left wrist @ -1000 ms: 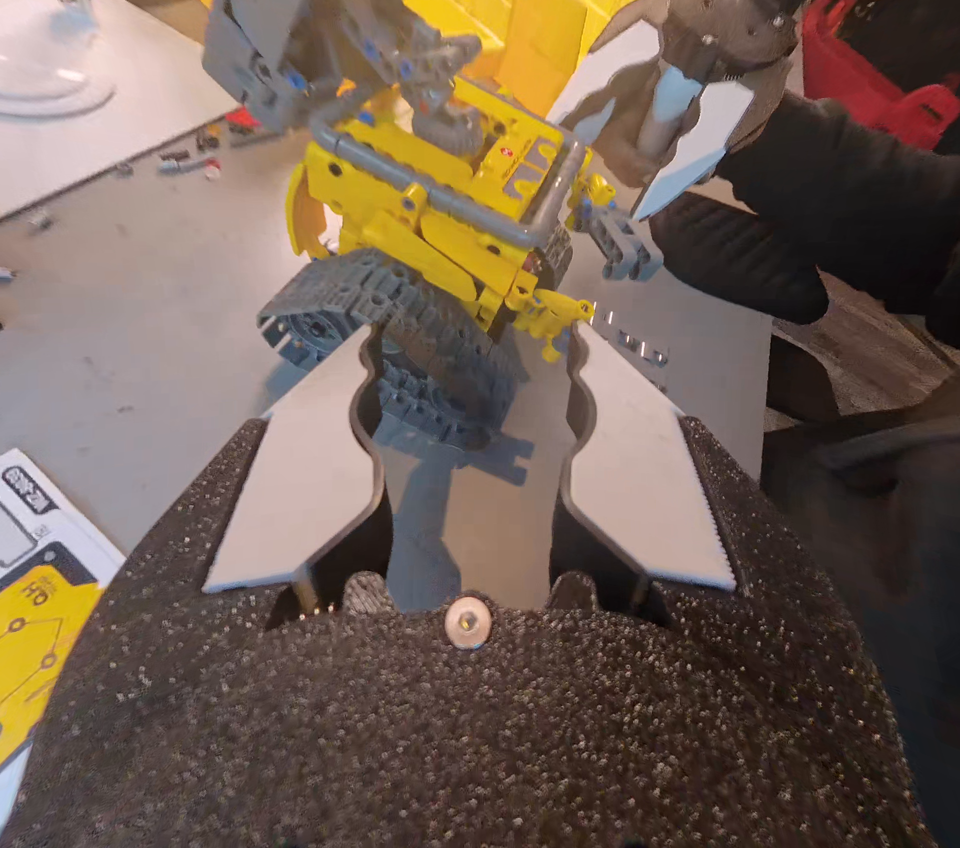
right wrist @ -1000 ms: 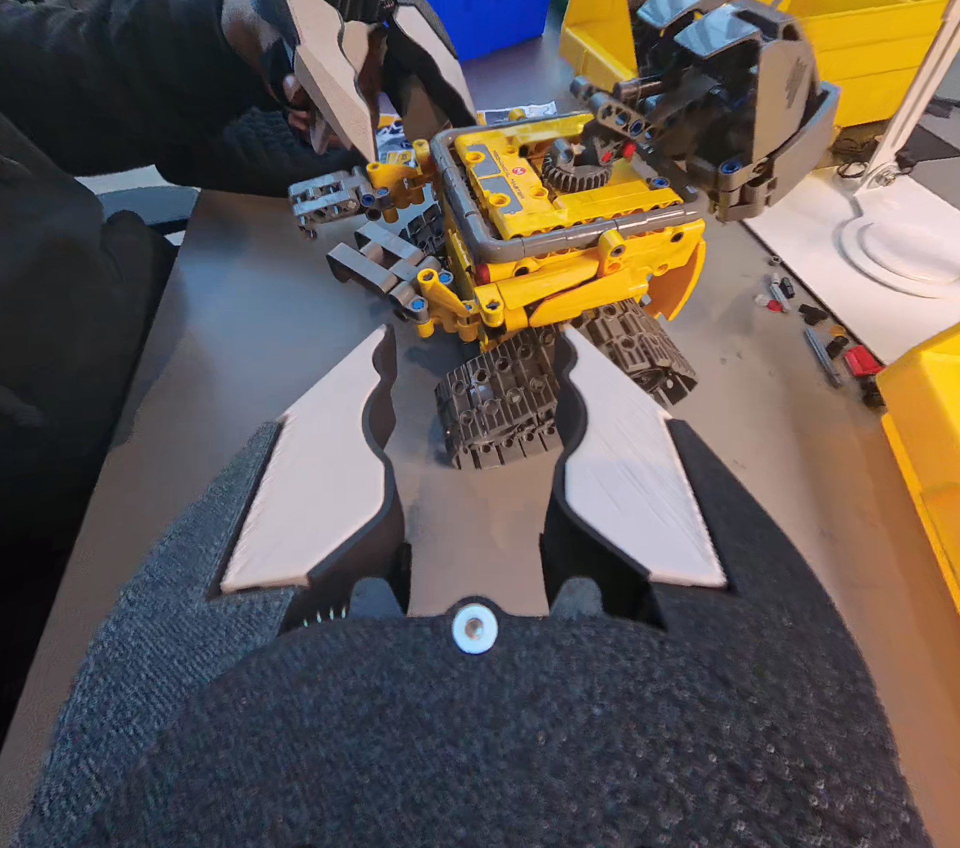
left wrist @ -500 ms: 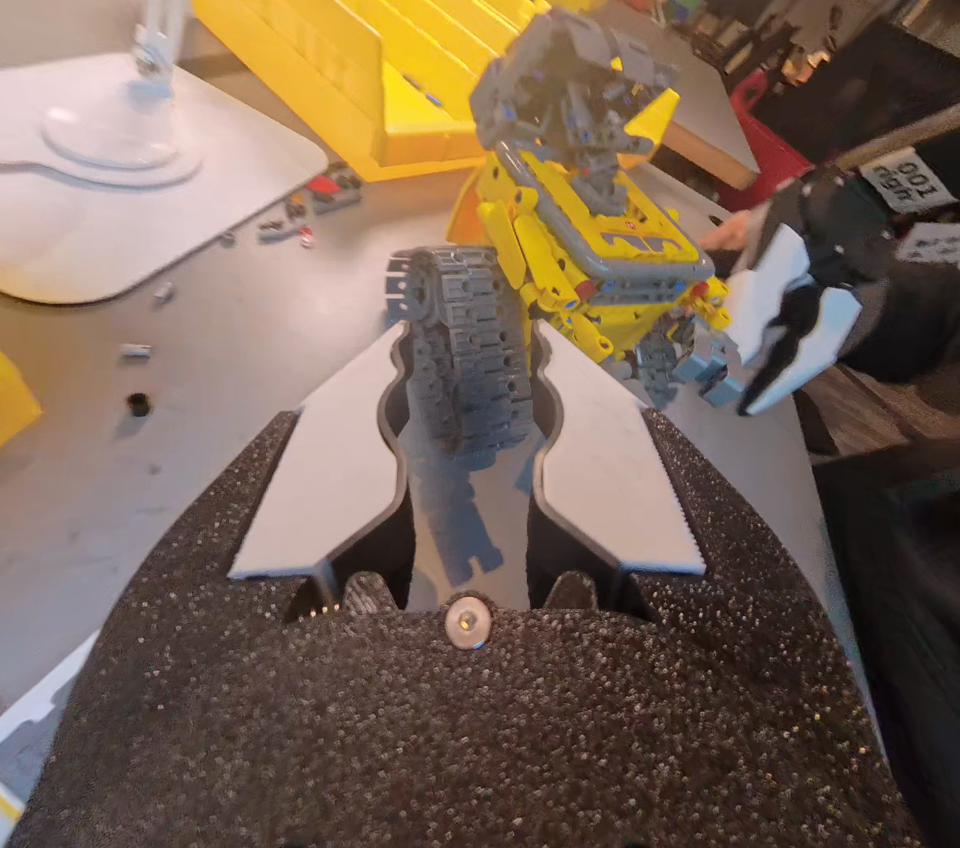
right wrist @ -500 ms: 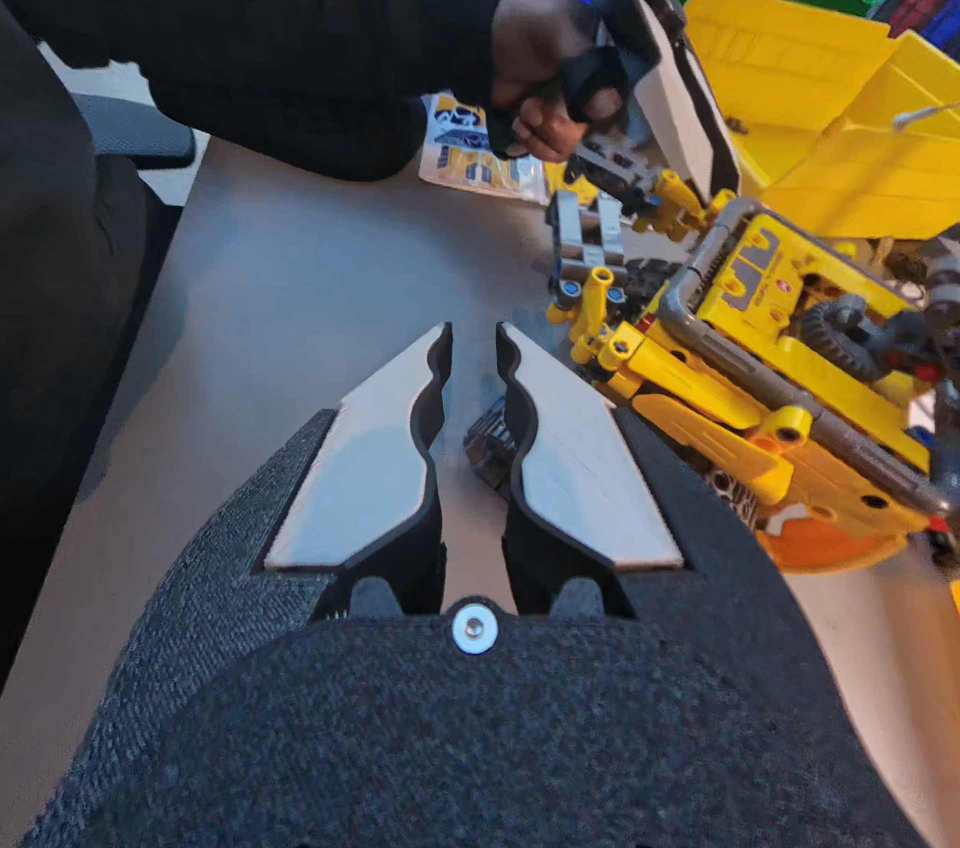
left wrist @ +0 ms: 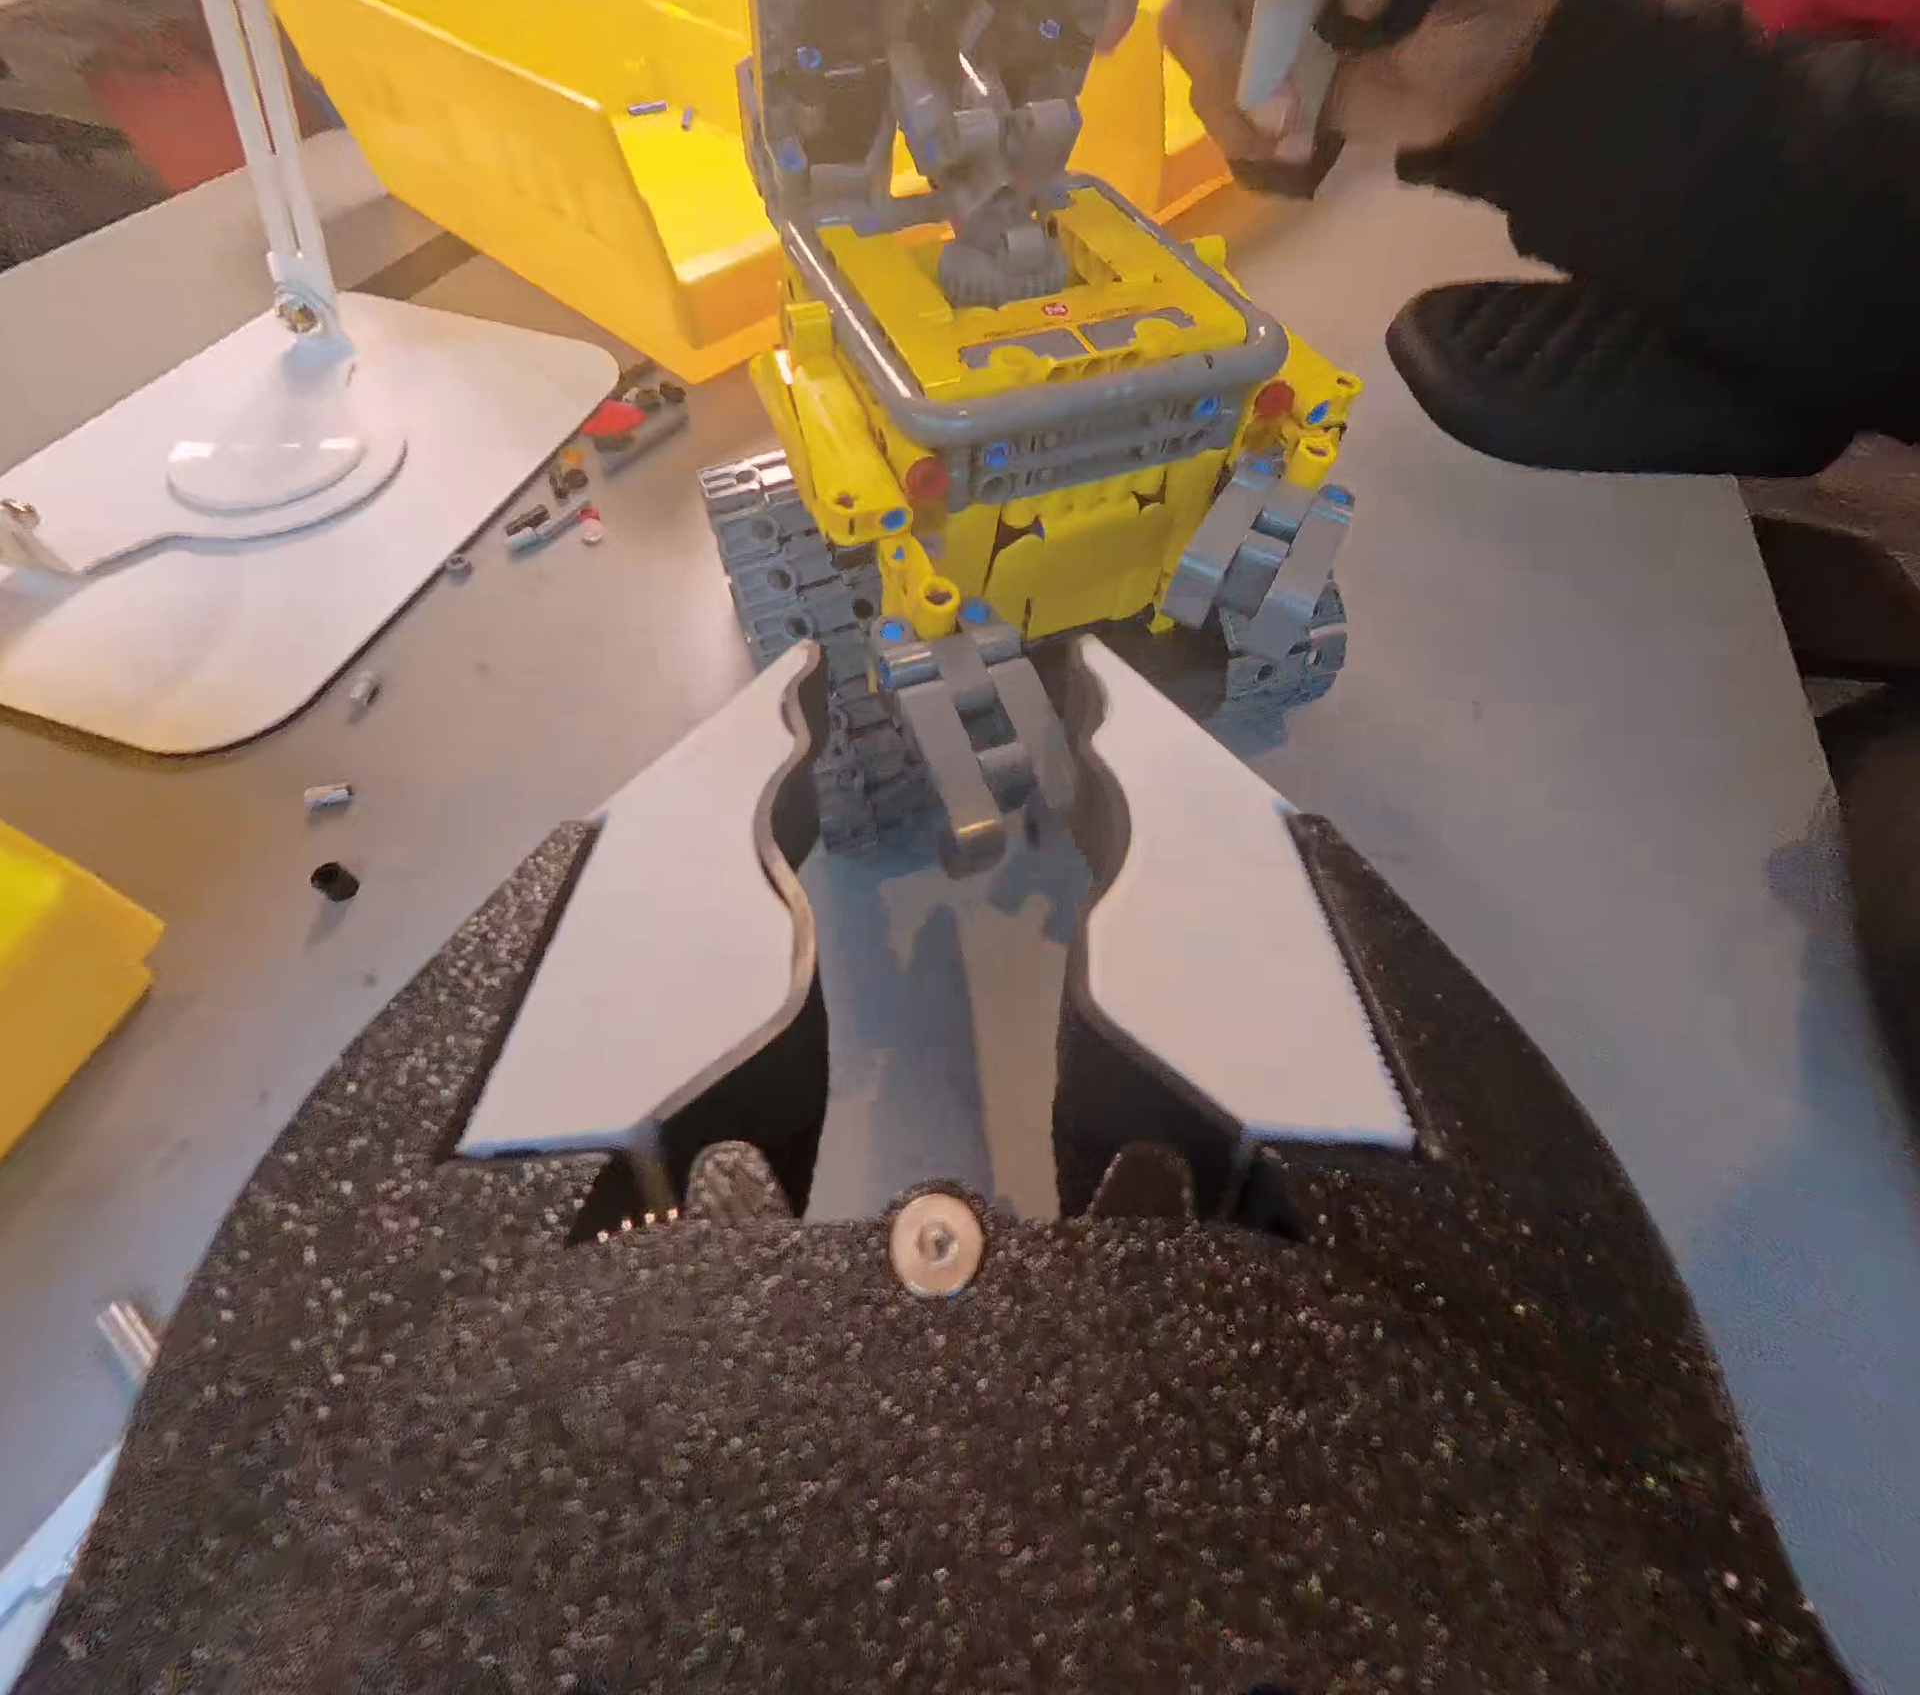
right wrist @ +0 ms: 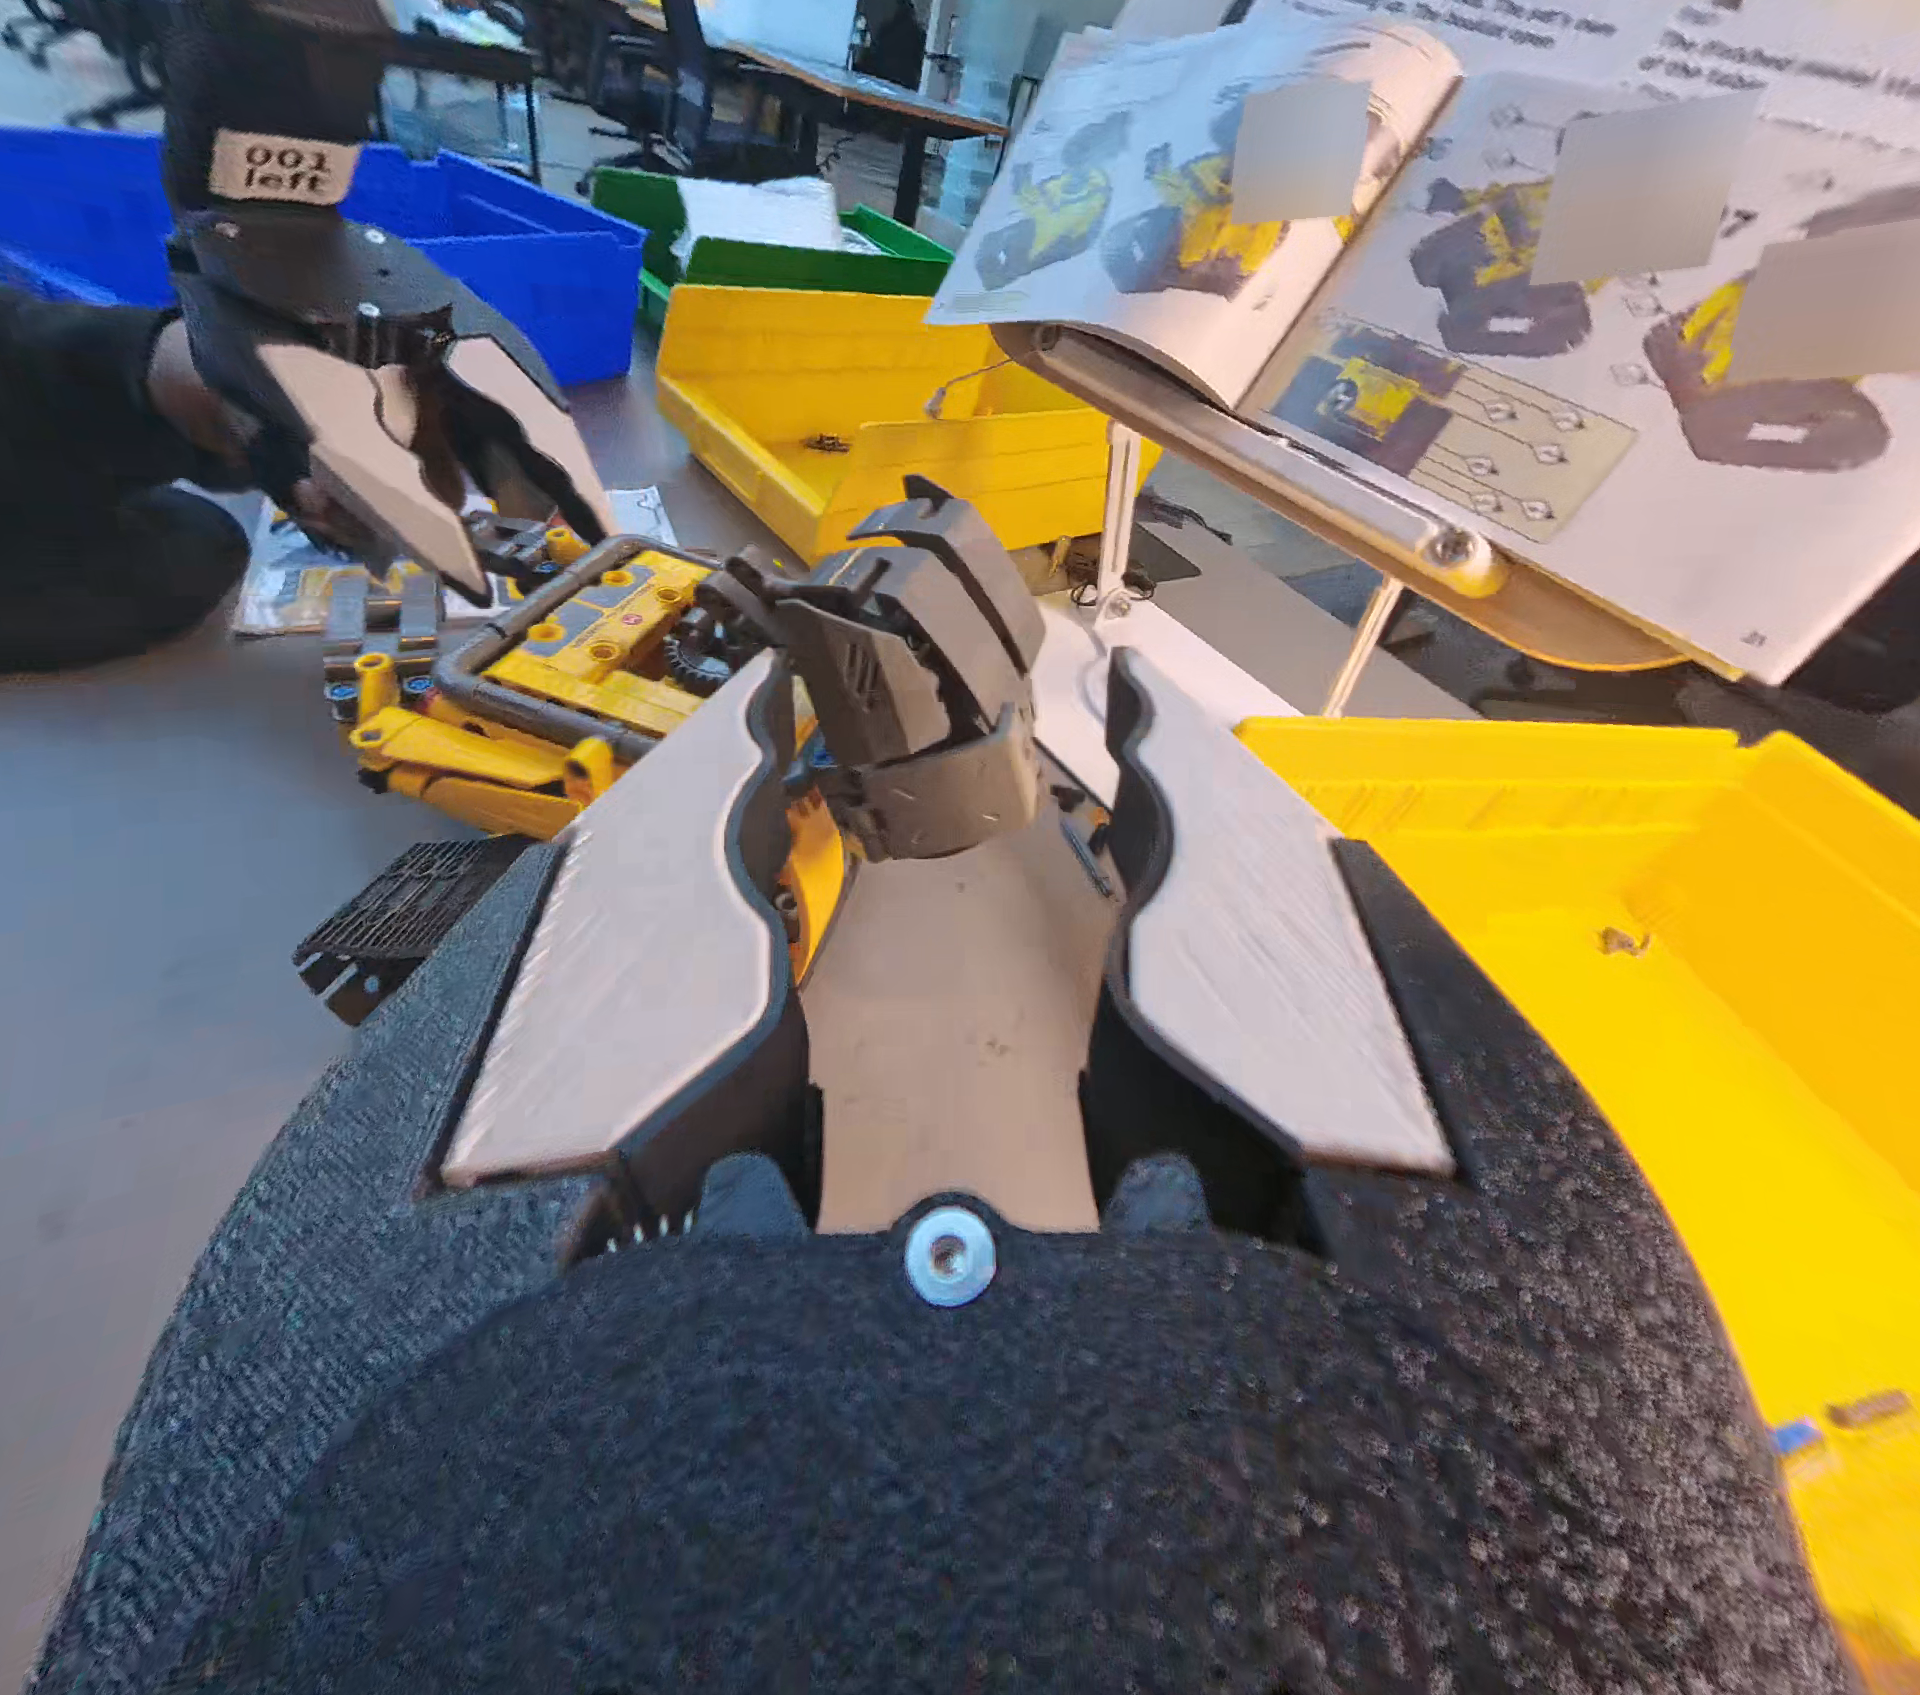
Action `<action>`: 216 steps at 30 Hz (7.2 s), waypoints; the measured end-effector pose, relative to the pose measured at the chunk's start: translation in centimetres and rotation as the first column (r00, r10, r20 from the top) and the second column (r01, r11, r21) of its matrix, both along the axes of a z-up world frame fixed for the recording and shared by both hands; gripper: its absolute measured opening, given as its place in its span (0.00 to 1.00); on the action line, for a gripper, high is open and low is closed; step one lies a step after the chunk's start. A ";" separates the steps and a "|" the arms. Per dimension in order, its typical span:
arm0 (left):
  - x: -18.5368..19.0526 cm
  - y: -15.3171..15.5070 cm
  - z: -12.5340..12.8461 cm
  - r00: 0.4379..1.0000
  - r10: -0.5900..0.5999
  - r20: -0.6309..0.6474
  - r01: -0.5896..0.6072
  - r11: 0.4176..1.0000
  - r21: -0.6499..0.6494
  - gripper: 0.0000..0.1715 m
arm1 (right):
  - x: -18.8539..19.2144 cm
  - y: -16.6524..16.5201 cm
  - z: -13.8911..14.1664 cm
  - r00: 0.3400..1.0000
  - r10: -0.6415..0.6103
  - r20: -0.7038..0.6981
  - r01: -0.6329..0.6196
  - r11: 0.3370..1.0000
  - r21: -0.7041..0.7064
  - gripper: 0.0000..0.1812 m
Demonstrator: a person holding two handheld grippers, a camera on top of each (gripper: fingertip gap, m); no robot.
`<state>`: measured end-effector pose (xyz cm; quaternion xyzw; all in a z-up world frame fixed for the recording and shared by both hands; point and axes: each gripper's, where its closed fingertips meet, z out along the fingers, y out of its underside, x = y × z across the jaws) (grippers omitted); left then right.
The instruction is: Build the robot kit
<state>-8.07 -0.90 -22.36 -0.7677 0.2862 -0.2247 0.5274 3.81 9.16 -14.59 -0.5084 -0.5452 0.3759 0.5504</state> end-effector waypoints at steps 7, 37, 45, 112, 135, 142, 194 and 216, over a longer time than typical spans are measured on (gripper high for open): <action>-4.4 2.5 0.7 0.966 0.245 0.089 -0.250 0.967 0.053 0.27 | -0.6 0.3 -3.6 0.991 0.065 -0.116 -0.099 0.944 -0.315 0.39; -6.5 2.0 4.5 0.898 0.323 0.300 -0.391 0.897 0.205 0.20 | -3.7 -5.2 1.0 0.947 0.217 -0.235 -0.247 0.963 -0.105 0.23; -2.4 2.4 9.1 0.879 0.033 0.475 -0.135 0.974 0.182 0.38 | -5.9 -5.9 1.1 0.919 0.390 -0.060 -0.394 0.916 -0.078 0.22; -0.7 -1.2 7.0 0.981 -0.142 0.131 0.118 0.977 0.180 0.21 | -8.1 -7.1 0.0 0.902 0.433 -0.001 -0.428 0.892 -0.148 0.24; -1.5 2.3 1.8 1.000 0.015 0.022 -0.016 0.998 0.057 0.18 | -5.7 -6.2 -4.8 0.875 0.458 0.157 -0.429 0.884 -0.186 0.15; -0.9 4.0 1.8 0.997 0.039 0.070 -0.044 0.996 0.082 0.10 | -5.3 -6.8 -4.7 0.853 0.504 0.138 -0.466 0.853 -0.236 0.13; -14.0 2.0 5.3 0.747 0.594 0.299 -0.663 0.702 0.260 0.44 | -4.1 5.5 -0.4 0.949 -0.184 -0.258 0.148 0.977 -0.151 0.38; -13.6 2.2 5.0 0.765 0.594 0.248 -0.644 0.711 0.283 0.44 | -3.9 5.9 -0.4 0.942 -0.212 -0.260 0.178 0.973 -0.149 0.36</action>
